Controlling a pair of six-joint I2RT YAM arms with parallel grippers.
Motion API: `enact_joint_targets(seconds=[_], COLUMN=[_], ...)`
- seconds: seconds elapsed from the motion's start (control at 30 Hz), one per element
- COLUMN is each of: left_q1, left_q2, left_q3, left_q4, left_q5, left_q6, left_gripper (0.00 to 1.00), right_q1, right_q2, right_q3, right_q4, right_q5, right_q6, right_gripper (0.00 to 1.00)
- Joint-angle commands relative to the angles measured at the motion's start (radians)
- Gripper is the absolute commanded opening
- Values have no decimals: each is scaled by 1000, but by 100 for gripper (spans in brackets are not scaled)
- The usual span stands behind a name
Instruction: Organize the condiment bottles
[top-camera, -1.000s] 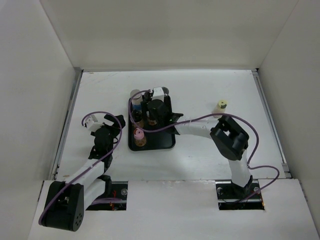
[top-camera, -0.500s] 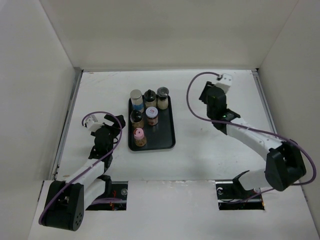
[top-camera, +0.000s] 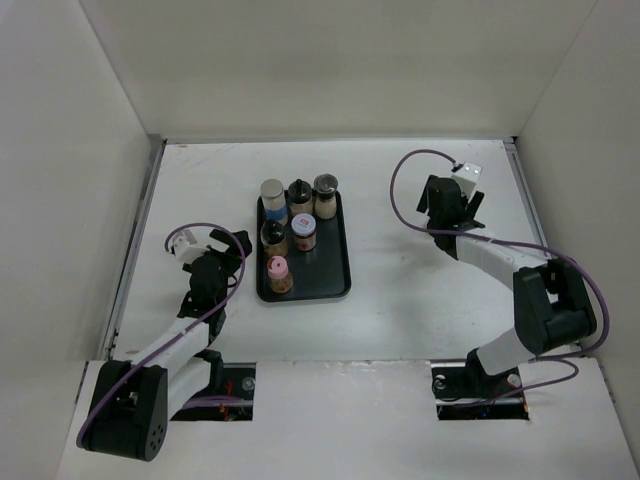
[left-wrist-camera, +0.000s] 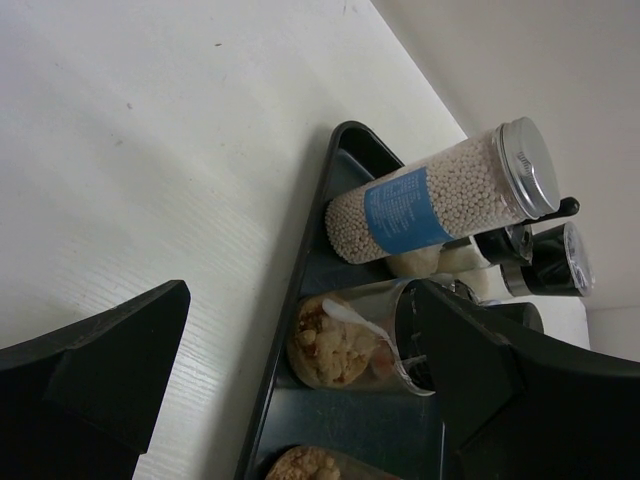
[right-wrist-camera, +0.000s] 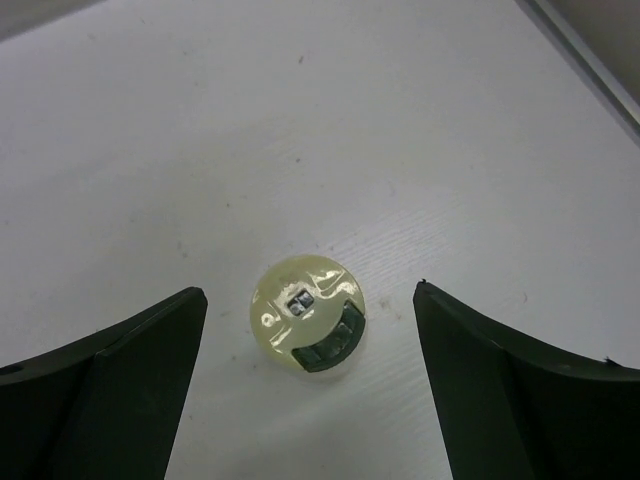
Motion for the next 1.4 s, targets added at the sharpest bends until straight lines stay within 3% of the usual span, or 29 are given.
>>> enact_joint_targets(seconds=[0.0, 0.2, 0.43, 0.53, 0.63, 0.8, 1.03, 1.17, 1.37], left_q1=[-6, -9, -9, -3, -1, 10, 19, 28, 50], left_q2=[-6, -13, -10, -5, -8, -19, -33, -42, -47], left_q3=[15, 15, 17, 15, 15, 12, 11, 12, 3], left_q4=[47, 47, 47, 47, 47, 46, 37, 34, 28], left_q5=[-10, -4, -7, -13, -2, -16, -27, -11, -21], left_q6=[7, 7, 7, 7, 7, 13, 19, 19, 16], left_gripper=[100, 100, 100, 100, 100, 100, 100, 100, 100], right_q1=[-17, -47, -53, -36, 34, 264, 545, 640, 687], right_q2=[15, 50, 89, 57, -5, -78, -54, 15, 90], right_q3=[46, 52, 80, 72, 58, 40, 57, 76, 69], right_q4=[-15, -18, -6, 16, 31, 43, 59, 76, 97], right_q5=[-26, -115, -123, -97, -94, -92, -114, -135, -155], right_q6=[20, 65, 75, 66, 57, 16, 5, 0, 19], right_gripper=[89, 79, 50, 42, 41, 40, 40, 40, 42])
